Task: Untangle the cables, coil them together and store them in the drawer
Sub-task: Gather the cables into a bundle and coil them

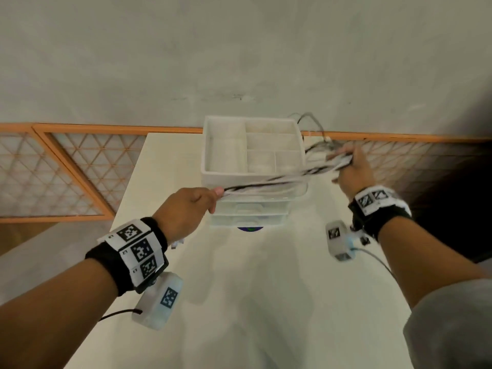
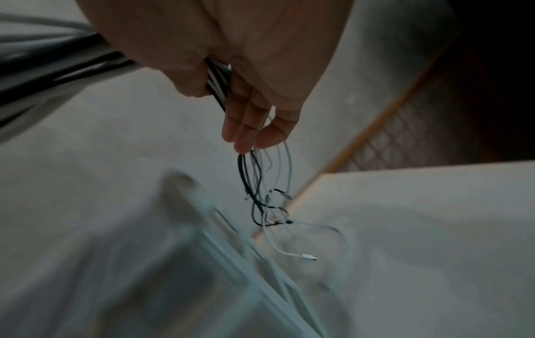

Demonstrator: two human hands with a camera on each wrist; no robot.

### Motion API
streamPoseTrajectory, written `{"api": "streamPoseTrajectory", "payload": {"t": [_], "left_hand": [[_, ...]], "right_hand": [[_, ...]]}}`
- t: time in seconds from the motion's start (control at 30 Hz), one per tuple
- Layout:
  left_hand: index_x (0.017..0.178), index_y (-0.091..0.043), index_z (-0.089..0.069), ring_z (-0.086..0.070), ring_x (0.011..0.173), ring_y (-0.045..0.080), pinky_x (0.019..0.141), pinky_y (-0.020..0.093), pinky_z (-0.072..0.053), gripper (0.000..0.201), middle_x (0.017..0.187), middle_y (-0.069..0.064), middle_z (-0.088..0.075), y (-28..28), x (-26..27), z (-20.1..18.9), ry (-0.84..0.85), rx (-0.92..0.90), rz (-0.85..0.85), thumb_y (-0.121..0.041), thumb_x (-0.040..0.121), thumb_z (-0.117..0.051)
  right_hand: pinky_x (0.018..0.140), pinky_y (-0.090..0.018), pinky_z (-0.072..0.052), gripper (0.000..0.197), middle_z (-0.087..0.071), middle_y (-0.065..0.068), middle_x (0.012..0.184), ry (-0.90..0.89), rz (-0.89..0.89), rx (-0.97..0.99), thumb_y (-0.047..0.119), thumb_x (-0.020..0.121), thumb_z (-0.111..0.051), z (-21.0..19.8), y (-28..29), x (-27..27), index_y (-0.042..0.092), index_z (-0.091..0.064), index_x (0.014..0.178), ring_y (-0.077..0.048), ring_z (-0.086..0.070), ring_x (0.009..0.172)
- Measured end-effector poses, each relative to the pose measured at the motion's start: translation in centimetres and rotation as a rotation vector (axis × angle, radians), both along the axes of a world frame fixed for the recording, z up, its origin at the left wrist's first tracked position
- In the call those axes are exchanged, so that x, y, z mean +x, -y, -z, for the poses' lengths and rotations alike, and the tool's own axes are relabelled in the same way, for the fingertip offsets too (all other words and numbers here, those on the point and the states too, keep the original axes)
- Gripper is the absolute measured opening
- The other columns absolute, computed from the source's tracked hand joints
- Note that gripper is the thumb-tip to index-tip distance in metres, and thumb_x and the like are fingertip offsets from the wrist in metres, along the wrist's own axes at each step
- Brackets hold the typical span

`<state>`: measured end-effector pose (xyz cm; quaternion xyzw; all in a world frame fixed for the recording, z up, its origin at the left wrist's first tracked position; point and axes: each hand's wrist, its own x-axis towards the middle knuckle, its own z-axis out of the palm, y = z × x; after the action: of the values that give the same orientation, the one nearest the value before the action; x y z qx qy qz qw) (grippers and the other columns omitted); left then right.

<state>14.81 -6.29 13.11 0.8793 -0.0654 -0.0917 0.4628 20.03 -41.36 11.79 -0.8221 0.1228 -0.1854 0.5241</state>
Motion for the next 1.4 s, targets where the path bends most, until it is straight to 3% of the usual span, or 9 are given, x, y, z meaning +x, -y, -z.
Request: {"api": "streamPoseTrajectory", "payload": {"t": [0.13,0.33,0.4,0.47,0.67,0.8,0.9,1.03,1.4], "left_hand": [[0.062,-0.019,-0.059,-0.040,0.045,0.012,0.056,0.030,-0.035,0.053,0.046,-0.008,-0.042,-0.3,-1.6,3.1,-0.089,0.176,0.082,-0.059,0.095,-0.047],[0.067,-0.014,-0.060,-0.046,0.056,0.015,0.061,0.028,-0.035,0.055,0.055,-0.006,-0.047,0.9,-4.3,5.2,-0.173,0.295,0.194,-0.054,0.099,-0.042],[0.068,-0.014,-0.061,-0.046,0.056,0.014,0.060,0.027,-0.034,0.054,0.055,-0.006,-0.047,1.2,-5.2,5.4,-0.183,0.292,0.213,-0.054,0.099,-0.042],[0.068,-0.014,-0.061,-0.046,0.057,0.012,0.059,0.025,-0.034,0.054,0.056,-0.007,-0.048,1.6,-6.1,5.4,-0.178,0.299,0.226,-0.053,0.099,-0.041],[0.070,-0.015,-0.063,-0.046,0.053,0.007,0.055,0.021,-0.032,0.053,0.057,-0.009,-0.050,2.9,-8.0,5.2,-0.144,0.278,0.278,-0.055,0.099,-0.042],[0.085,-0.014,-0.060,-0.047,0.037,0.001,0.038,0.011,-0.032,0.033,0.063,-0.005,-0.050,1.5,-9.6,5.5,-0.226,0.225,0.384,-0.045,0.096,-0.056],[0.088,-0.024,-0.056,-0.055,0.062,0.013,0.052,0.018,-0.039,0.017,0.077,-0.003,-0.058,-1.1,-10.7,7.3,-0.247,0.332,0.447,-0.033,0.101,-0.050],[0.099,-0.021,-0.059,-0.059,0.082,0.027,0.074,0.034,-0.046,0.018,0.084,0.001,-0.060,-2.0,-12.7,9.3,-0.238,0.409,0.507,-0.028,0.104,-0.043],[0.084,-0.010,-0.072,-0.056,0.066,0.013,0.070,0.027,-0.046,0.036,0.066,-0.008,-0.064,-4.1,-12.6,7.0,-0.301,-0.210,0.196,-0.043,0.092,-0.063]], "right_hand": [[0.059,-0.029,-0.043,0.026,-0.068,-0.013,0.090,-0.379,-0.022,0.009,-0.011,0.092,-0.036,9.4,1.0,-5.3,0.010,-0.050,0.097,-0.023,-0.064,0.067],[0.056,-0.028,-0.050,0.048,-0.073,-0.008,0.089,-0.804,-0.113,-0.217,0.001,0.083,-0.055,13.7,1.7,-11.3,0.038,-0.052,0.113,-0.028,-0.066,0.067],[0.075,-0.034,-0.055,0.070,-0.071,-0.006,0.095,-0.920,-0.210,-0.376,0.011,0.081,-0.062,12.7,1.4,-12.6,0.052,-0.038,0.131,-0.029,-0.064,0.090],[0.089,-0.036,-0.051,0.072,-0.068,-0.005,0.098,-0.850,-0.202,-0.564,0.024,0.079,-0.061,10.9,0.5,-13.1,0.049,-0.035,0.142,-0.029,-0.062,0.100],[0.075,-0.017,-0.043,0.056,-0.057,0.011,0.107,-0.399,-0.567,-0.345,0.026,0.073,-0.077,5.4,-10.2,-16.5,0.040,-0.061,0.125,0.000,-0.052,0.072],[0.070,-0.026,-0.037,0.009,-0.057,0.009,0.071,-0.375,-0.583,-0.437,0.037,0.088,-0.069,7.0,-13.1,-17.9,0.028,-0.070,0.086,-0.011,-0.053,0.073],[0.072,-0.030,-0.042,0.017,-0.058,0.006,0.072,-0.471,-0.540,-0.446,0.045,0.088,-0.065,8.2,-13.3,-18.8,0.029,-0.070,0.084,-0.016,-0.056,0.076],[0.088,-0.038,-0.037,0.034,-0.066,0.013,0.105,-0.540,-0.572,-0.933,0.063,0.086,-0.052,8.9,-15.5,-20.6,0.043,-0.065,0.111,-0.019,-0.049,0.107],[0.085,-0.032,-0.057,0.035,-0.077,0.012,0.095,-0.355,-0.607,-0.025,0.006,0.082,-0.073,6.9,-18.3,-20.7,0.036,-0.076,0.101,-0.008,-0.072,0.090]]}}
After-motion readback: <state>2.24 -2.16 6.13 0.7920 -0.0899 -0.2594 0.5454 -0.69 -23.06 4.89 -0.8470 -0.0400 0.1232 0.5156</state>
